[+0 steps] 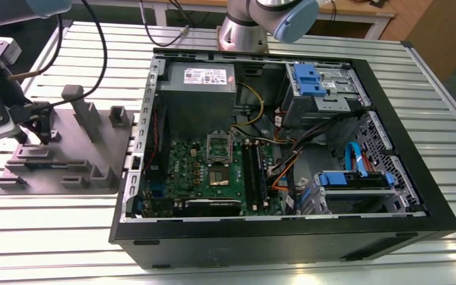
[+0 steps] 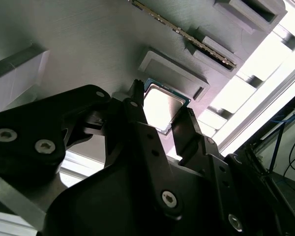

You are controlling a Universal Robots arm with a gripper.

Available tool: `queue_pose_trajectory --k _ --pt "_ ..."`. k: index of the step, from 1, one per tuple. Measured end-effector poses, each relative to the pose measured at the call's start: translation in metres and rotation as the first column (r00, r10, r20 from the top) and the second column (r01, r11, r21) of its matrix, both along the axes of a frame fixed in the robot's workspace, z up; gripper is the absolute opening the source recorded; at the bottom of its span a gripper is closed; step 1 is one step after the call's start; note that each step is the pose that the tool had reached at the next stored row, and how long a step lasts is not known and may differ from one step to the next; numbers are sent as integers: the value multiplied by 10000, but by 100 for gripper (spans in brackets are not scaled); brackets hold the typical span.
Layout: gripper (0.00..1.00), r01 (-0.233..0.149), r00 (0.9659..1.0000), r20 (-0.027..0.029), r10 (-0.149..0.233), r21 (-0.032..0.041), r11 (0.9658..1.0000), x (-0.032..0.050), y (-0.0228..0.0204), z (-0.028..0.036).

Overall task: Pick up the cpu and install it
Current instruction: 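Pick up the cpu and move it towards the insertion slot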

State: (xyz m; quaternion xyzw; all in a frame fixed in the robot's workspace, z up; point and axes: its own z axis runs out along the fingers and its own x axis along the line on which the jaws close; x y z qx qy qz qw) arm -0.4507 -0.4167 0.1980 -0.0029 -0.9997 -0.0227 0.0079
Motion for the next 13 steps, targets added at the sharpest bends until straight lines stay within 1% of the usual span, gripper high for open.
queue_pose_trajectory --k 11,13 --pt "47 0 10000 1 0 0 10000 0 0 31" --pt "47 0 10000 1 0 0 10000 0 0 62"
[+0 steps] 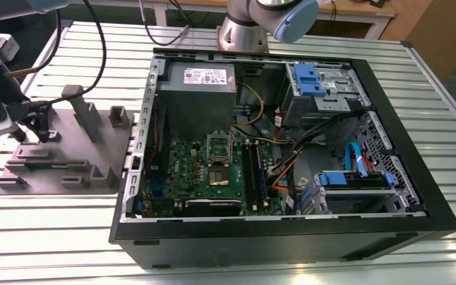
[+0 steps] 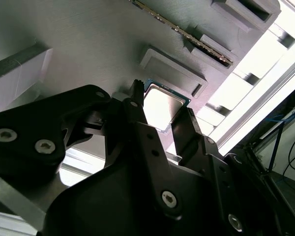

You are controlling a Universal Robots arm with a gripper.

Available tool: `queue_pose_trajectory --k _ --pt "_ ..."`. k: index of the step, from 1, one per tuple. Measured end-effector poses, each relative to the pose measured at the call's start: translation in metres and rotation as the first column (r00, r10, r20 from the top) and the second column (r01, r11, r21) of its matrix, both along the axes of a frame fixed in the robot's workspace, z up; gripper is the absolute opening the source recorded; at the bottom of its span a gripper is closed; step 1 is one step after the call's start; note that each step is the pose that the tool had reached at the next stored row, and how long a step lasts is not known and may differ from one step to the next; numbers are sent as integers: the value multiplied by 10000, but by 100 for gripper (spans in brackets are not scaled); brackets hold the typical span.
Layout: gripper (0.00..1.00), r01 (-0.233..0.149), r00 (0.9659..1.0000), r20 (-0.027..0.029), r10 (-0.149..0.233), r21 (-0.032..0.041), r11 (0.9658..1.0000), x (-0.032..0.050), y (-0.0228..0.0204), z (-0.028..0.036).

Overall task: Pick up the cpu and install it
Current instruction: 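Pick up the cpu and move it towards the insertion slot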

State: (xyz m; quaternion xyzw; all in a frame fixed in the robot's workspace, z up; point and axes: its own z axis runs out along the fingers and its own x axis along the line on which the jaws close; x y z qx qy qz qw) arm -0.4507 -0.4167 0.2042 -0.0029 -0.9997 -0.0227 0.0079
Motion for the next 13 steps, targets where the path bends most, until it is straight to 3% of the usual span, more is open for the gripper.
queue_pose_trajectory --k 13 --pt "47 0 10000 -2 0 -1 10000 0 0 34"
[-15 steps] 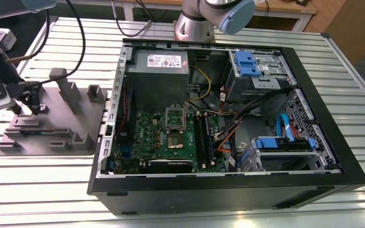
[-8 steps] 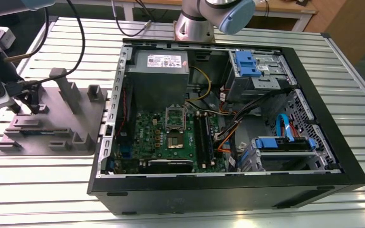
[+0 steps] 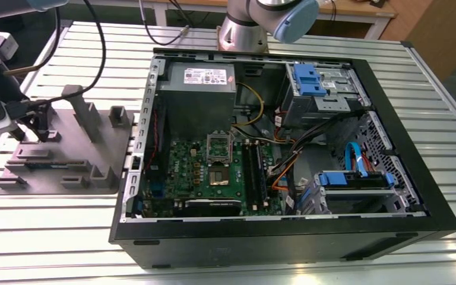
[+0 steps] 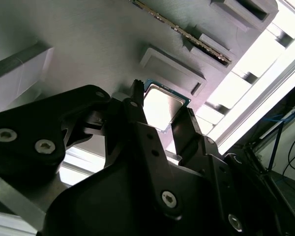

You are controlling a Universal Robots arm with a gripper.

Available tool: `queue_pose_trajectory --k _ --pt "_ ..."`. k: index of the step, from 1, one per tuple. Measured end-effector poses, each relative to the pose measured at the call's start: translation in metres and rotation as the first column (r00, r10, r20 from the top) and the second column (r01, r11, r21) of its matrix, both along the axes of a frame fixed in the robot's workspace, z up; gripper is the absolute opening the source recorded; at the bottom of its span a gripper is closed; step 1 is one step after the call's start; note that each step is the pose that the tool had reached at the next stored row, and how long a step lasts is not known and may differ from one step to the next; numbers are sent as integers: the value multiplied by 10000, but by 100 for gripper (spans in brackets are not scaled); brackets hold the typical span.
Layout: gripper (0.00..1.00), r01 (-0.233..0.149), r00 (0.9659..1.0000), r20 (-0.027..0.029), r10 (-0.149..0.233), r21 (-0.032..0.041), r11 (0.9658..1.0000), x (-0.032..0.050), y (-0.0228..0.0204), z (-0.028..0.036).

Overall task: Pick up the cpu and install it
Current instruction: 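Pick up the cpu and move it towards the insertion slot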

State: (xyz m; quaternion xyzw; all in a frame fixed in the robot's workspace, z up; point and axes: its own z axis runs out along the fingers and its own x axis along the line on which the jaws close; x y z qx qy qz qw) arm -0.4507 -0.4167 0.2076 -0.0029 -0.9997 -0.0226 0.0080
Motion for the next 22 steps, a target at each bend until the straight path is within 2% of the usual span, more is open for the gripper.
queue_pose_trajectory --k 10,12,22 --pt "47 0 10000 2 0 1 10000 0 0 37" --pt "47 0 10000 2 0 1 10000 0 1 100" --pt "47 0 10000 1 0 1 10000 0 1 119"
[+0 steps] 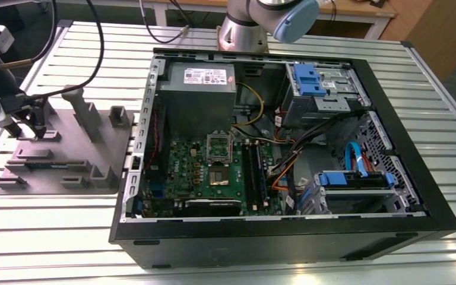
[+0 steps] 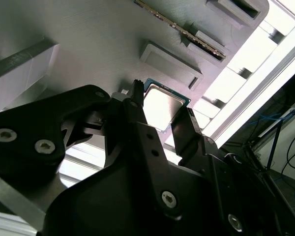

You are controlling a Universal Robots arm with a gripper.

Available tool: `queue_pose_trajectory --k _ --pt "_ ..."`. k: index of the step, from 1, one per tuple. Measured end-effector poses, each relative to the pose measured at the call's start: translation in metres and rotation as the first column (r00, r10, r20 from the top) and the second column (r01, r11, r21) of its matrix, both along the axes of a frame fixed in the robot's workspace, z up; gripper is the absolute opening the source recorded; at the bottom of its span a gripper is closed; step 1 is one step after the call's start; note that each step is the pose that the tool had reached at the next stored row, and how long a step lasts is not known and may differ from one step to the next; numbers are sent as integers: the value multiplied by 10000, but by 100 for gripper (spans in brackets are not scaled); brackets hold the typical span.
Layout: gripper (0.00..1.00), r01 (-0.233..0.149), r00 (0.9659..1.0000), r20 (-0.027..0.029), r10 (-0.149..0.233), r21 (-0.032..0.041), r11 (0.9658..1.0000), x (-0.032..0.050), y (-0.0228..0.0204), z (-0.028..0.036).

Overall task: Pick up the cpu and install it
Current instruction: 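Pick up the cpu and move it towards the insertion slot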

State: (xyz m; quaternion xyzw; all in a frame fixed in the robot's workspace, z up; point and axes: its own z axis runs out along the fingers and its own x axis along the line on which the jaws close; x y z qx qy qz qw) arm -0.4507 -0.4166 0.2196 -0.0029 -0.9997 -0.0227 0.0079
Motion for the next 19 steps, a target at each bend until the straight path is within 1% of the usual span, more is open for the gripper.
queue_pose_trajectory --k 16,17,18,19 --pt "47 0 10000 1 0 0 10000 0 0 29" --pt "47 0 10000 1 0 0 10000 0 0 133" --pt "47 0 10000 0 0 0 10000 0 0 191" --pt "47 0 10000 0 0 0 10000 0 0 191"
